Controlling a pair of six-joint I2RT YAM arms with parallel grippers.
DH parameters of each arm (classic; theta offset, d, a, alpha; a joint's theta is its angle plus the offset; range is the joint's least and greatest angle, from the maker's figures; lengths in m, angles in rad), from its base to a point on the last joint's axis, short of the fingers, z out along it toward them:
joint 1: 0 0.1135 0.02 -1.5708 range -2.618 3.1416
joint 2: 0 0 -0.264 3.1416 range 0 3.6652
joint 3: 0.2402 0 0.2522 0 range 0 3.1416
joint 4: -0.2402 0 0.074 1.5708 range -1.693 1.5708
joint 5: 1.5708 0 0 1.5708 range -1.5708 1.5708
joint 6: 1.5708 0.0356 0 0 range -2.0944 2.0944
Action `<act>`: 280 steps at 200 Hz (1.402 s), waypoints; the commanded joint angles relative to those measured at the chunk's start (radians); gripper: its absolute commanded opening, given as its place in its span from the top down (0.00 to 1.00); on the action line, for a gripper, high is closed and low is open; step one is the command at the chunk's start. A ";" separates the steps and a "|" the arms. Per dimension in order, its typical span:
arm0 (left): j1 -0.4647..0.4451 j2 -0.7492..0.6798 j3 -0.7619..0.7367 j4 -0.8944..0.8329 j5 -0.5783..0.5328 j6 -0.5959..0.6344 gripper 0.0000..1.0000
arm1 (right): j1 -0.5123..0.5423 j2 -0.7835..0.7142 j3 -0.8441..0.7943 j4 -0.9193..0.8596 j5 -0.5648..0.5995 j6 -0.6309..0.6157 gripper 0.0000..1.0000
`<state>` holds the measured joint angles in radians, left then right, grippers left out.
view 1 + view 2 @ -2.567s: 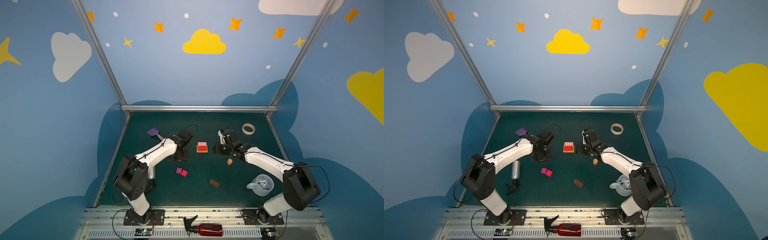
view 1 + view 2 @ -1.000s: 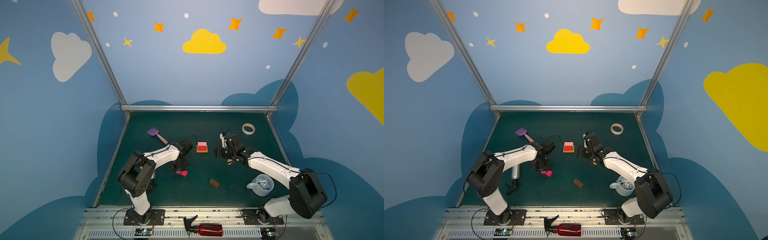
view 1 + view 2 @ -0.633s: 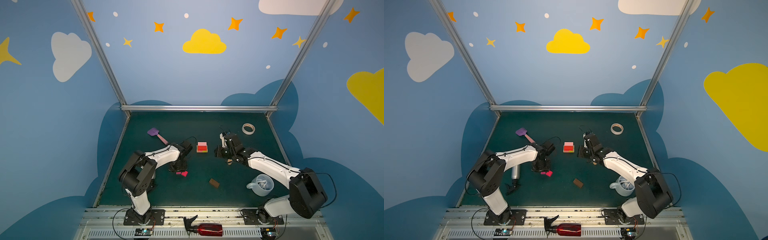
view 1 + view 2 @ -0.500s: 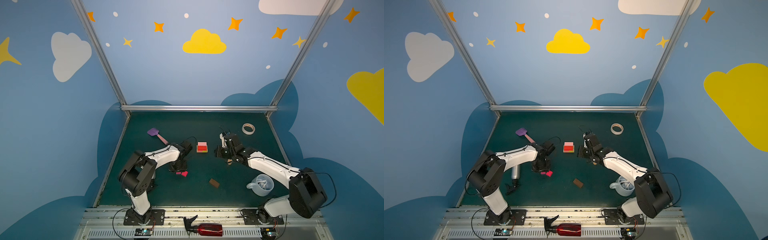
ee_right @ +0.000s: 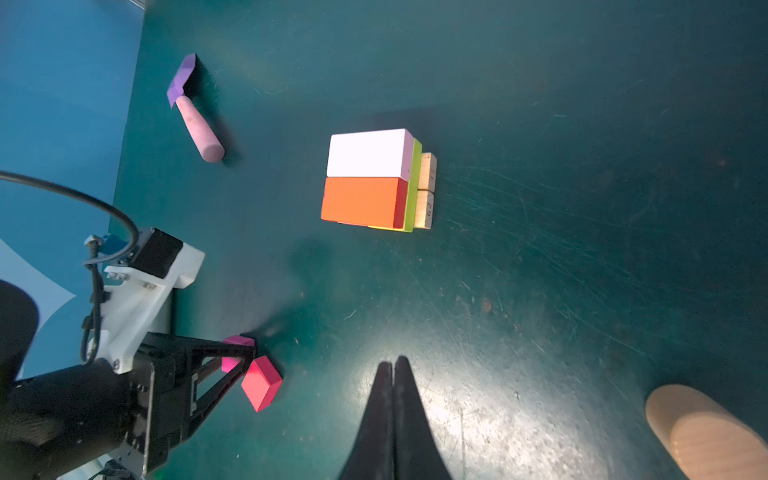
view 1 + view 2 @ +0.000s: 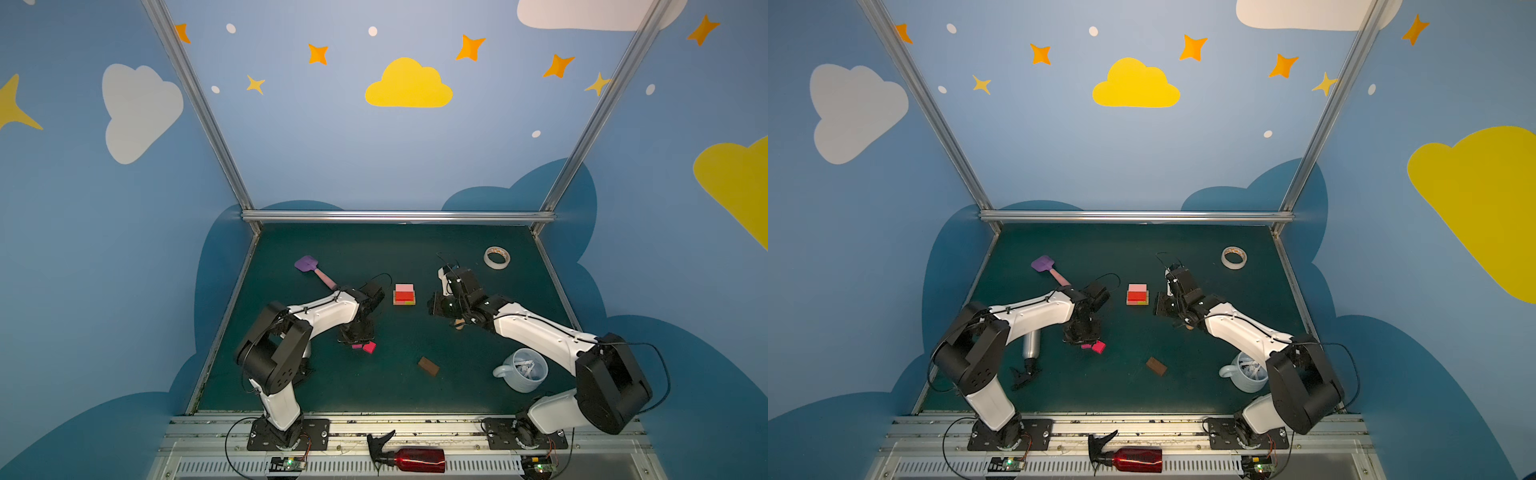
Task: Build the wood block tower
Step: 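Lift the magenta cube with the left gripper toward the block group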
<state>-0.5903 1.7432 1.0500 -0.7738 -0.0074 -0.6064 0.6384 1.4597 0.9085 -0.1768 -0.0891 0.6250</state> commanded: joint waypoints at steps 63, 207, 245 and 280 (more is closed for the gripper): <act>0.004 -0.044 0.071 -0.064 -0.015 0.000 0.72 | 0.004 -0.008 -0.005 -0.022 0.018 -0.005 1.00; 0.030 0.228 0.657 -0.253 0.042 0.090 0.72 | -0.050 -0.027 -0.004 -0.044 -0.013 -0.024 1.00; 0.022 0.344 0.858 -0.329 0.044 0.097 0.72 | -0.074 -0.030 -0.047 -0.003 -0.039 -0.012 1.00; 0.005 0.457 1.029 -0.401 0.043 0.102 0.72 | -0.099 -0.017 -0.059 0.009 -0.063 -0.012 1.00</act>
<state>-0.5724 2.1391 1.9869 -1.0752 0.0368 -0.5201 0.5568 1.4475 0.8612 -0.1871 -0.1253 0.6132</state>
